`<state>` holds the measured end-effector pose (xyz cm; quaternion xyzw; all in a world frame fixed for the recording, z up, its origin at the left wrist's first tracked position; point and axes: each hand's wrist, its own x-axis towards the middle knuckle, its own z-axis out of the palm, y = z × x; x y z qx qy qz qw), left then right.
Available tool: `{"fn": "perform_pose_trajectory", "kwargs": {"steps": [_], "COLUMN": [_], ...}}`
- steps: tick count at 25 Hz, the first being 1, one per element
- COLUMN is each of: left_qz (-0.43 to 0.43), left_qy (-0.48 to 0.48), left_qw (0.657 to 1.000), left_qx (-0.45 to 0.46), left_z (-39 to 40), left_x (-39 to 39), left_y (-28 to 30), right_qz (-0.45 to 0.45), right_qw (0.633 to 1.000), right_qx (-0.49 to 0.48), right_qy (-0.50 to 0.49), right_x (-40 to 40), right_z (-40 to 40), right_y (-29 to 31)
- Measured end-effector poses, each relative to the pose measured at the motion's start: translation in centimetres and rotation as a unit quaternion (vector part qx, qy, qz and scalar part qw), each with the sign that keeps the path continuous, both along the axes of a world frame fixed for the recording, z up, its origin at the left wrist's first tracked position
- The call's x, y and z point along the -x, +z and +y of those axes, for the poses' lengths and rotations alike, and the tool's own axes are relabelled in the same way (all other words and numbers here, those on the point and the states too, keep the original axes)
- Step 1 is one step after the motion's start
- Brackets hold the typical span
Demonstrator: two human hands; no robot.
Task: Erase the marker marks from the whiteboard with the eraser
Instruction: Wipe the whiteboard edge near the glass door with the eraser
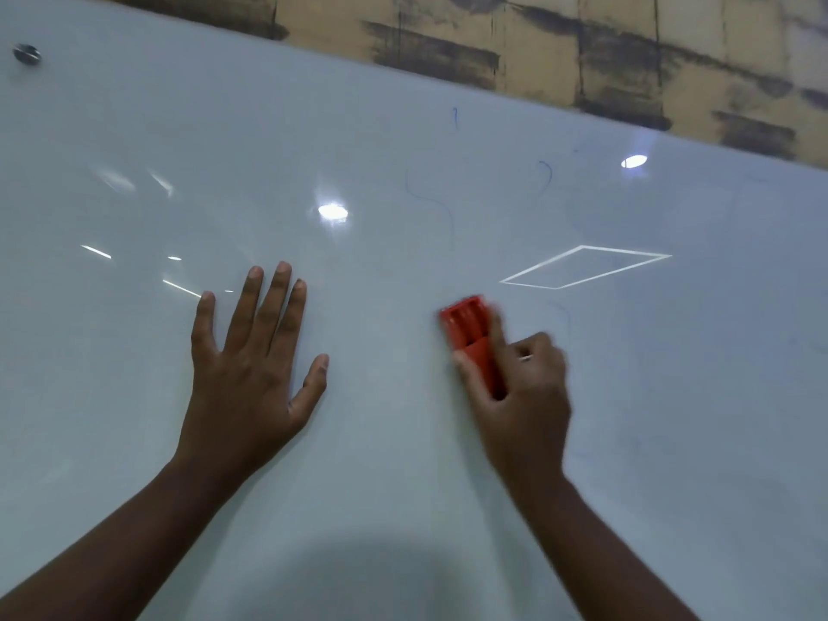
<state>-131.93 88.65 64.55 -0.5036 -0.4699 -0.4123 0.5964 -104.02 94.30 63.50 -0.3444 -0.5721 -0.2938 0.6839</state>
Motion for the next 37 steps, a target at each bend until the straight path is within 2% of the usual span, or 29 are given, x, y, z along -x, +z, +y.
{"fn": "perform_pose_trajectory", "kwargs": {"steps": [3,6,9,11,13,16,20,22,24,27,31,34,37], "left_qz": [-0.002,0.000,0.014,0.030,0.036,0.028,0.015,0.011,0.010,0.009,0.011,0.013,0.013], "left_qy": [-0.004,-0.008,0.002,0.005,0.006,0.012,0.008,0.003,0.006,0.005,0.003,0.002,0.000], "left_qw": [1.000,1.000,1.000,0.999,0.998,0.998,0.999,0.999,1.000,1.000,1.000,1.000,0.999], "left_qx": [0.005,0.009,-0.011,-0.032,-0.048,-0.050,-0.033,-0.032,-0.028,-0.021,-0.016,-0.024,-0.031], "left_z": [-0.2,-0.3,-0.4,-0.7,-0.9,-1.1,-0.5,-0.2,-0.1,-0.2,-0.2,-0.2,-0.3], "left_x": [0.1,0.0,0.4,1.0,1.5,2.4,3.6,3.7,3.6,3.8,4.0,3.9,3.8], "left_y": [0.0,0.0,0.4,1.2,3.2,7.4,10.3,10.2,10.0,10.3,10.1,10.1,10.1], "right_qz": [-0.135,-0.161,-0.204,-0.198,-0.134,0.021,0.197,0.235,0.166,-0.028,-0.130,-0.159,-0.079], "right_qw": [0.989,0.980,0.965,0.964,0.975,0.989,0.973,0.965,0.976,0.985,0.972,0.963,0.978], "right_qx": [-0.064,-0.115,-0.163,-0.178,-0.174,-0.145,-0.109,-0.100,-0.125,-0.157,-0.189,-0.214,-0.194], "right_qy": [0.023,0.028,0.018,0.014,0.011,0.016,0.050,0.061,0.065,0.063,0.054,0.031,0.019], "right_x": [4.8,5.7,4.4,3.3,1.7,-0.9,-0.8,1.1,4.4,9.6,9.3,6.7,3.5], "right_z": [-0.8,-0.2,0.9,1.7,2.7,4.2,5.1,4.1,2.5,0.3,0.3,1.3,2.9], "right_y": [-2.8,-2.8,0.1,2.9,6.2,9.7,11.4,12.0,11.6,8.7,8.7,12.1,15.9]}}
